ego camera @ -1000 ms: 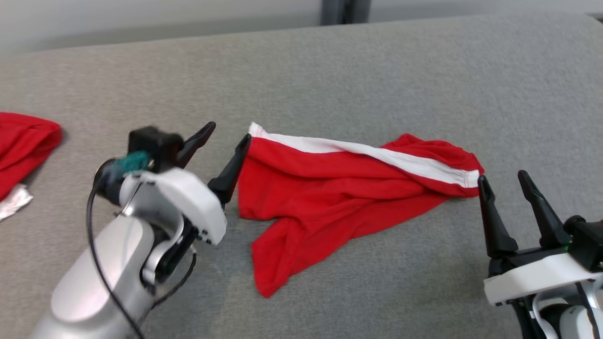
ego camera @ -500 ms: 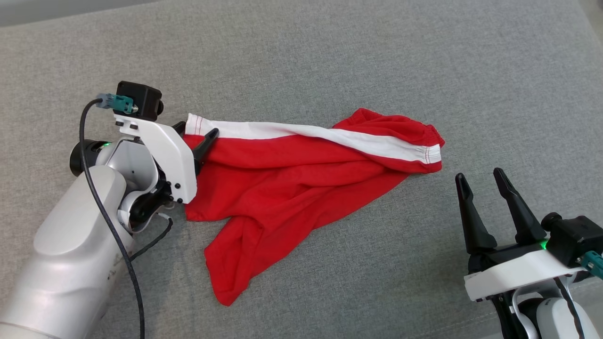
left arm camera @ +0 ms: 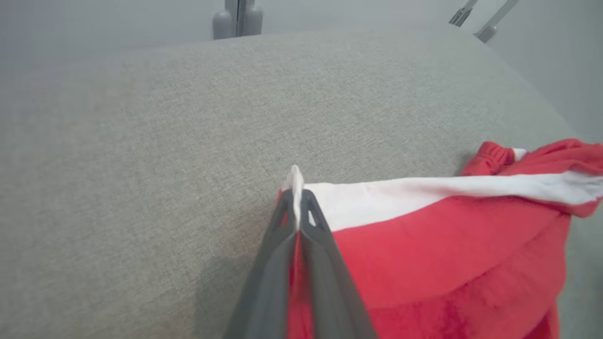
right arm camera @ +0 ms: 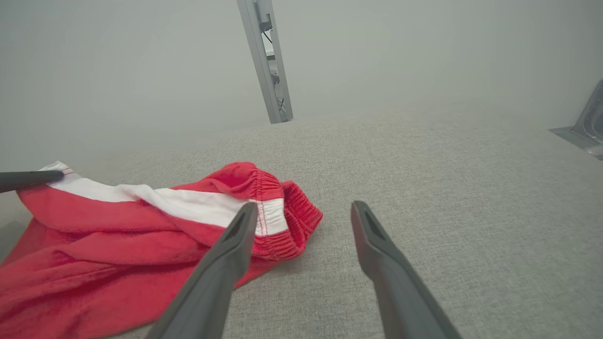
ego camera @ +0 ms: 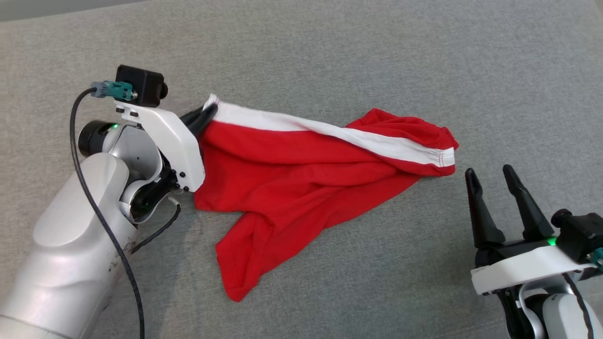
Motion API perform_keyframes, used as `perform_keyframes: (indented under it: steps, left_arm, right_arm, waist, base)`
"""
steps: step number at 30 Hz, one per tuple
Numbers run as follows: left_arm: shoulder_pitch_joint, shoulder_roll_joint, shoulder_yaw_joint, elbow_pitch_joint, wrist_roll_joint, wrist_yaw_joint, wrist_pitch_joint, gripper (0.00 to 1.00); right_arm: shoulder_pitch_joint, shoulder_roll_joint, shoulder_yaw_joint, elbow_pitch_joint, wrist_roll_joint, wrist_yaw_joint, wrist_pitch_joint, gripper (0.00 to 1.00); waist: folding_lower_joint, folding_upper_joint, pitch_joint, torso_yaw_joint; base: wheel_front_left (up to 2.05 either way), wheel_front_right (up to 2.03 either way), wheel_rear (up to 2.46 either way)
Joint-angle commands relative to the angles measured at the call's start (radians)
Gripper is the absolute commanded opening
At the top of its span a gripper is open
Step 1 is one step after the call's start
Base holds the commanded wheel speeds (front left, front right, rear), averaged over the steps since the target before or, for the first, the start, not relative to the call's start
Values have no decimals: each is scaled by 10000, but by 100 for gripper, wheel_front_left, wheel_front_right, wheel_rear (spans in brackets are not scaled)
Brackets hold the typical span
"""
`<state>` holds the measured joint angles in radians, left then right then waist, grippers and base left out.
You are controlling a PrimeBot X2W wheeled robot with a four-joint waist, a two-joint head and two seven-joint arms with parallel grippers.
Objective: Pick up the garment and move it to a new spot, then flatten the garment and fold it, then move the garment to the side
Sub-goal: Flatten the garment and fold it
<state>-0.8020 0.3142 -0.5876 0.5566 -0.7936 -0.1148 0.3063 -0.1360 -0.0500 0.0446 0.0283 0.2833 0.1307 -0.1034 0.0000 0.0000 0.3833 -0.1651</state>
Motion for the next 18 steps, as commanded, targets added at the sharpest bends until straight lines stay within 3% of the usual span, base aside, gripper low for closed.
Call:
perform_keyframes:
  steps: [1,6,13,18]
  left_arm:
    - [39,62,44,-155,-2,-74,-110,0]
    - [911,364,294,-1929,-116,160,-747,0]
    - [3663,688,572,-5132,-432,1135,-1551,0]
    - [5242,536,414,-5854,-750,1540,-1832,0]
  right_arm:
    - [-39,-21,-48,-30,-22,1,-35,100]
    - [78,-23,-386,-249,-169,1,192,100]
    - [221,-26,-830,-577,-301,1,532,100]
    - [228,-29,-1059,-758,-342,1,797,100]
  waist:
    - [0,0,-40,81]
    - [0,0,-182,426]
    - [0,0,-273,993]
    - [0,0,-285,1335]
  base:
    - [0,0,0]
    - [0,0,0]
    - [0,0,0]
    - [0,0,0]
